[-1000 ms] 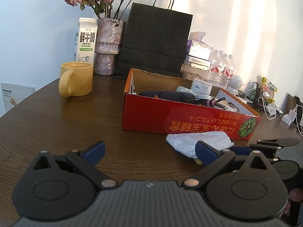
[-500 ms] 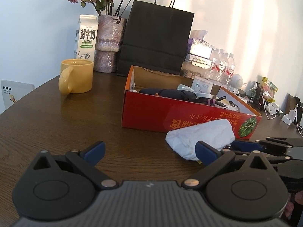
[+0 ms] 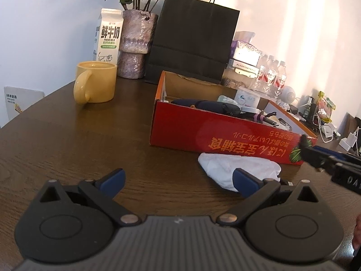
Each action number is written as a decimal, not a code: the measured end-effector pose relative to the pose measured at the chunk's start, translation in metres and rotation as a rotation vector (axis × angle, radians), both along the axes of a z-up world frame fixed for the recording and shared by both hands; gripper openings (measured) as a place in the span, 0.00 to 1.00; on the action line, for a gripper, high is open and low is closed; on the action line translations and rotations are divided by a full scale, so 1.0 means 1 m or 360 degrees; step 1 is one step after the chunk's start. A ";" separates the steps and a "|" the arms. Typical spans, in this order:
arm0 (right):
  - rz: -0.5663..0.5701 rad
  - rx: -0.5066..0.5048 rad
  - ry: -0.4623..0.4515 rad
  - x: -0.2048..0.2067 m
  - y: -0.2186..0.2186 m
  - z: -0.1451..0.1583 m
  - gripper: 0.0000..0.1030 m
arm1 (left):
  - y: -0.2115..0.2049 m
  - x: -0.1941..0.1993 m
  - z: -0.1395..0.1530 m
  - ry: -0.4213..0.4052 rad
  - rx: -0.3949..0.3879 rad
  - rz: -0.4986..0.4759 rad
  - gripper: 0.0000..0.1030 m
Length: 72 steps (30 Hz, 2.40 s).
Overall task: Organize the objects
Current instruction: 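Grasp the white cloth with the left tool while the right tool holds the cable, then lift the white cloth with the left tool while the right tool carries the cable to the box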
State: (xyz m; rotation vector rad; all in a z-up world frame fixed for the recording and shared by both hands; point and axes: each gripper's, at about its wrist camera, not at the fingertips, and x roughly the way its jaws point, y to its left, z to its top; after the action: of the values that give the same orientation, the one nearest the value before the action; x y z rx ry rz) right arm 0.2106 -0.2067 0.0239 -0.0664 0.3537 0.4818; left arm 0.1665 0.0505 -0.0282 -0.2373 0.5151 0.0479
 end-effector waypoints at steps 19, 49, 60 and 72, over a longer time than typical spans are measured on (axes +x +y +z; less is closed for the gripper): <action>-0.0089 0.0025 0.0007 0.015 -0.036 -0.003 0.36 | -0.051 0.061 0.013 0.0323 -0.0043 -0.0385 1.00; -0.0034 0.0055 0.0005 0.012 -0.045 -0.002 0.36 | -0.085 0.095 -0.007 0.0394 0.0251 -0.0347 1.00; -0.0037 0.0036 0.0024 0.015 -0.043 -0.005 0.36 | -0.069 0.082 -0.002 0.0299 0.0156 -0.0325 0.66; -0.0045 -0.0002 0.0055 0.019 -0.040 -0.010 0.36 | -0.056 0.050 0.015 0.0127 0.0198 -0.0262 0.59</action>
State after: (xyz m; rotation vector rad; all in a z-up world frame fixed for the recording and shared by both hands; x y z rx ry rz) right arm 0.2296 -0.2463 0.0140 -0.0541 0.3881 0.4550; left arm 0.2165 -0.0053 -0.0131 -0.0710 0.6073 -0.0713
